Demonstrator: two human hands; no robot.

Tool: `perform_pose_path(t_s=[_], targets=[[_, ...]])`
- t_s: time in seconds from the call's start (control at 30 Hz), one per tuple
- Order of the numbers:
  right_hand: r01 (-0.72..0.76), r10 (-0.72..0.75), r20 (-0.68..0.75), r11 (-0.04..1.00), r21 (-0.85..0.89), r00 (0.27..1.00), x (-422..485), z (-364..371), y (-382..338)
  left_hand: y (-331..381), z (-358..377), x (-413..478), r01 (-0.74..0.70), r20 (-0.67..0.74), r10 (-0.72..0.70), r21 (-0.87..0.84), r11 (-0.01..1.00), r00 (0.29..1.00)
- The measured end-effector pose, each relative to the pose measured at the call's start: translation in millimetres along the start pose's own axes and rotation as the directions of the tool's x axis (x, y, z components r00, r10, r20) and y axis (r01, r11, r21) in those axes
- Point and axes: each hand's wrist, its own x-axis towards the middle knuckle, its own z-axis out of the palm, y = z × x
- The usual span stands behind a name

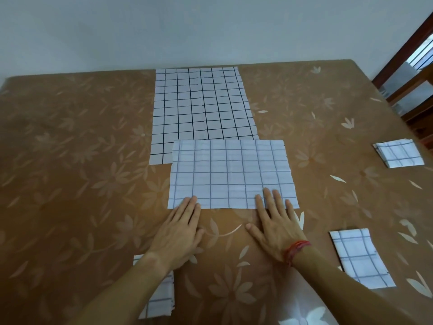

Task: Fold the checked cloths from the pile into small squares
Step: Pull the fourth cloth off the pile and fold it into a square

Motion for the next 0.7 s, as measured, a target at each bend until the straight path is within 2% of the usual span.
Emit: perform_pose_path(t_s=[0.1,0.23,0.3,0.37,0.43,0.53,0.7], targets=[[-0.010,0.010,0.013,1.000,0.005,1.000,-3,-3,10,-5,-2,-3,0.020,0.064,-0.017,-0.045,0.999,0.998],[0.000,0.001,-0.015,0.999,0.051,1.000,-2,-9,5,5,-12,2,0.013,0.021,-0.011,-0.054,0.998,1.000],[0.078,-0.074,-0.064,0.995,0.067,0.995,-2,-11,-7,17,-17,8,-0.041,-0.037,0.038,-0.084,0.996,0.999],[0.188,-0.182,-0.090,0.981,0.055,0.979,-1,-10,-25,34,-23,17,-0.081,-0.023,0.079,-0.131,0.988,0.997],[0.238,-0.232,-0.113,0.970,0.043,0.966,1,-6,-45,48,-24,25,-0.108,-0.014,0.107,-0.152,0.982,0.994],[0.230,-0.221,-0.124,0.971,0.064,0.967,5,3,-62,51,-19,27,-0.088,0.051,0.098,-0.166,0.982,0.994],[0.216,-0.211,-0.103,0.976,0.040,0.972,7,10,-72,40,-13,19,-0.094,0.067,0.105,-0.147,0.985,0.992]])
